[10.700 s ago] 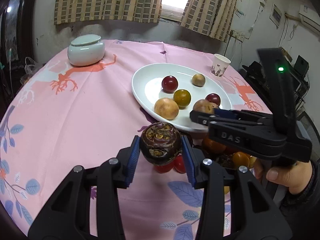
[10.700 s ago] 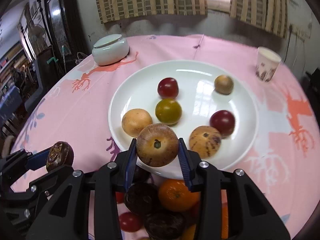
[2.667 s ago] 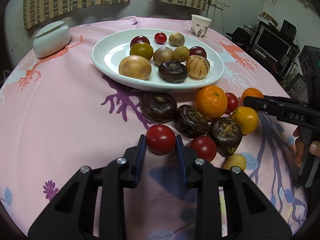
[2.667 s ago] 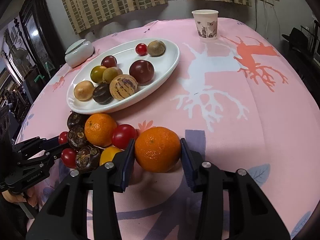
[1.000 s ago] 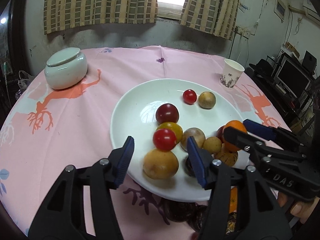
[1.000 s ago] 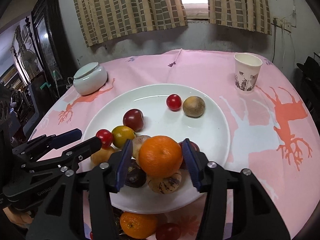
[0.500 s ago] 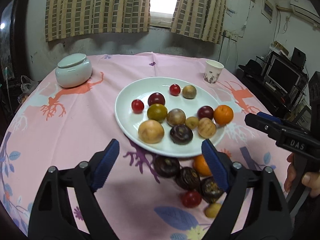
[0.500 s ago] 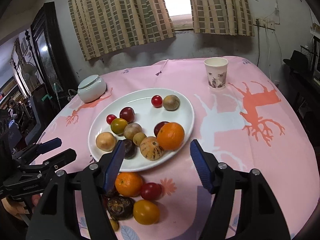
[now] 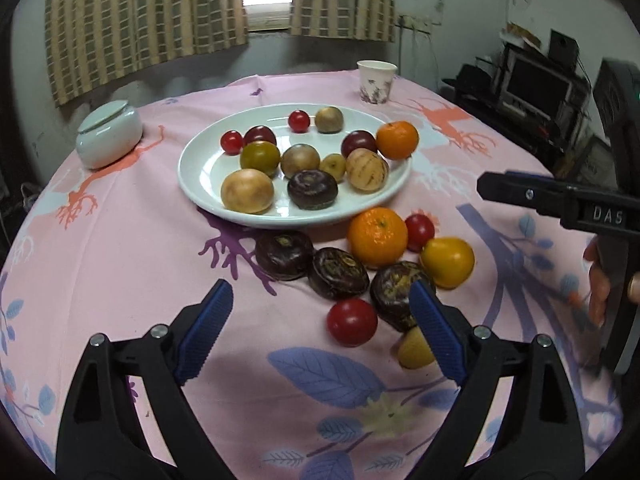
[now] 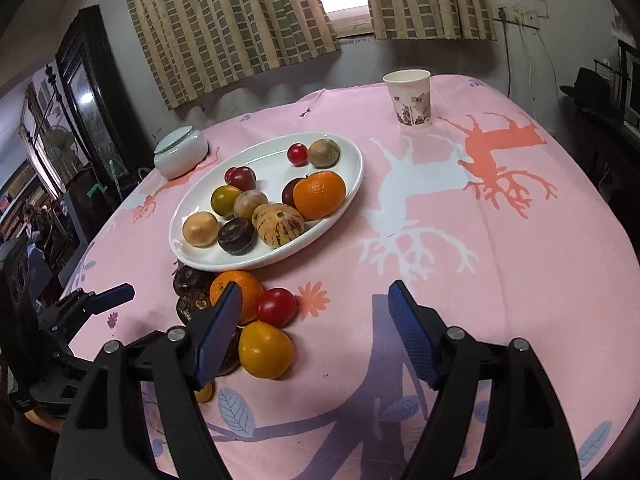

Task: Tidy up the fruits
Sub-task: 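Move both open tools back over the fruit pile, then grasp a red tomato with the left tool while the right tool grasps a yellow-orange fruit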

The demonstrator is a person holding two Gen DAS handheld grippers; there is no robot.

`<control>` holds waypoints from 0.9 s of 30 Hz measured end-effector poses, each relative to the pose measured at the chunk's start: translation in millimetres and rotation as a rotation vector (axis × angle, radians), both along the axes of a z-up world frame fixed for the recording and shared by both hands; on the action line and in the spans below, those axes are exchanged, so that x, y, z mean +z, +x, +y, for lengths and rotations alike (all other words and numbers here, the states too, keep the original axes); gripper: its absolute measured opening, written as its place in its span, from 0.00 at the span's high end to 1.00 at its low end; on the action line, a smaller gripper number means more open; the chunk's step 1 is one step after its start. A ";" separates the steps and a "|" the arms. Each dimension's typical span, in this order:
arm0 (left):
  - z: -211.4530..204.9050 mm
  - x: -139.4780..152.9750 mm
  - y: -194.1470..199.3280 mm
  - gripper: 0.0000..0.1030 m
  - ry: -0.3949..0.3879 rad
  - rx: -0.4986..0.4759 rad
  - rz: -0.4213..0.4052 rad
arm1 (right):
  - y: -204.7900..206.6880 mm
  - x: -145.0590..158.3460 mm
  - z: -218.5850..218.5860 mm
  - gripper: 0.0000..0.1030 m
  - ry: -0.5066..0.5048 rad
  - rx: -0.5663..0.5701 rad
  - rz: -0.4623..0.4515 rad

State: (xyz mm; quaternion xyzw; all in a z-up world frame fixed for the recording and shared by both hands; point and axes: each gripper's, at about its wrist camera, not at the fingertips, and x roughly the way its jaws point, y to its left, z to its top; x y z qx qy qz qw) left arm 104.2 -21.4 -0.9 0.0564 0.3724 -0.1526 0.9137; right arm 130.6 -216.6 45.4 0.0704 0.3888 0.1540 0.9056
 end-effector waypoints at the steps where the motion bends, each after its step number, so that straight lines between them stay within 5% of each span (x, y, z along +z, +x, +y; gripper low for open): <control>1: -0.3 0.6 -1.6 0.11 -0.002 -0.006 -0.006 | -1.9 0.9 2.0 0.27 -0.015 0.006 -0.004; 9: -0.8 -5.5 -3.3 0.08 -0.017 -0.028 0.048 | -4.8 -22.3 32.2 0.27 -0.142 0.136 0.140; 17: 13.5 -6.6 4.0 0.08 -0.075 0.022 0.096 | -12.9 -34.0 50.9 0.27 -0.266 0.183 0.133; 27: 12.3 -9.9 6.3 0.08 -0.076 0.021 0.123 | -6.5 -46.1 66.1 0.62 -0.265 0.207 0.103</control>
